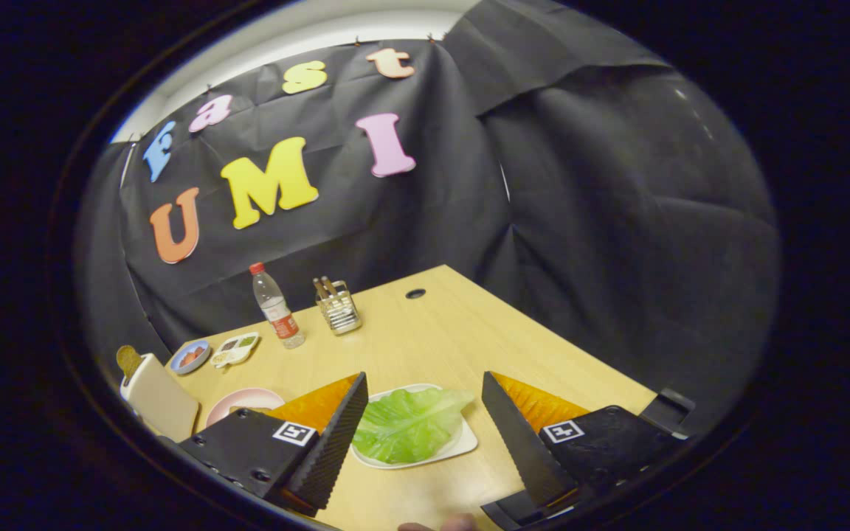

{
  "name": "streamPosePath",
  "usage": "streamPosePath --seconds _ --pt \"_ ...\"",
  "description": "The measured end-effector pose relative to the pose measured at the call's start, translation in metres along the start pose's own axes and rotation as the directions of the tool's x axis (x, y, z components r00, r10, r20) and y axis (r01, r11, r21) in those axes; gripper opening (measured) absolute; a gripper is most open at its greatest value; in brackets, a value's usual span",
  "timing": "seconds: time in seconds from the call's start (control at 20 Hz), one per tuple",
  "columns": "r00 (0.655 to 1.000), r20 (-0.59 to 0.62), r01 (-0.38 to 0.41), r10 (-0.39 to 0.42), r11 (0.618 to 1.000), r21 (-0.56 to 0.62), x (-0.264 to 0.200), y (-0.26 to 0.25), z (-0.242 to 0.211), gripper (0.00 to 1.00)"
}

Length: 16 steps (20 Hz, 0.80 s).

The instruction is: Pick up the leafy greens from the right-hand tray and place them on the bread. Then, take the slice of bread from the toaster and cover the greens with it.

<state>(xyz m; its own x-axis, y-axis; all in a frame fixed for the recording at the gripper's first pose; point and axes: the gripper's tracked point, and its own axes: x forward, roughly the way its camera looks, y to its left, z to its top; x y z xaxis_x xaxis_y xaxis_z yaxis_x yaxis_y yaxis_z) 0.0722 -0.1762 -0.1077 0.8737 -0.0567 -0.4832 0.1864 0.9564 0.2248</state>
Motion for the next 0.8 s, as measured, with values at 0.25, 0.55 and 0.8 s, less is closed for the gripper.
streamPosePath --seconds 0.25,0.55,0.8 --pt "0.991 -0.135 0.04 -0.022 0.991 0.129 0.044 -0.019 -0.025 0.96" --pt "0.979 -0.206 0.066 0.003 0.943 0.326 0.076 -0.024 -0.044 0.94" --pt "0.977 -0.211 0.066 0.028 0.902 0.427 0.089 -0.03 -0.045 0.86"
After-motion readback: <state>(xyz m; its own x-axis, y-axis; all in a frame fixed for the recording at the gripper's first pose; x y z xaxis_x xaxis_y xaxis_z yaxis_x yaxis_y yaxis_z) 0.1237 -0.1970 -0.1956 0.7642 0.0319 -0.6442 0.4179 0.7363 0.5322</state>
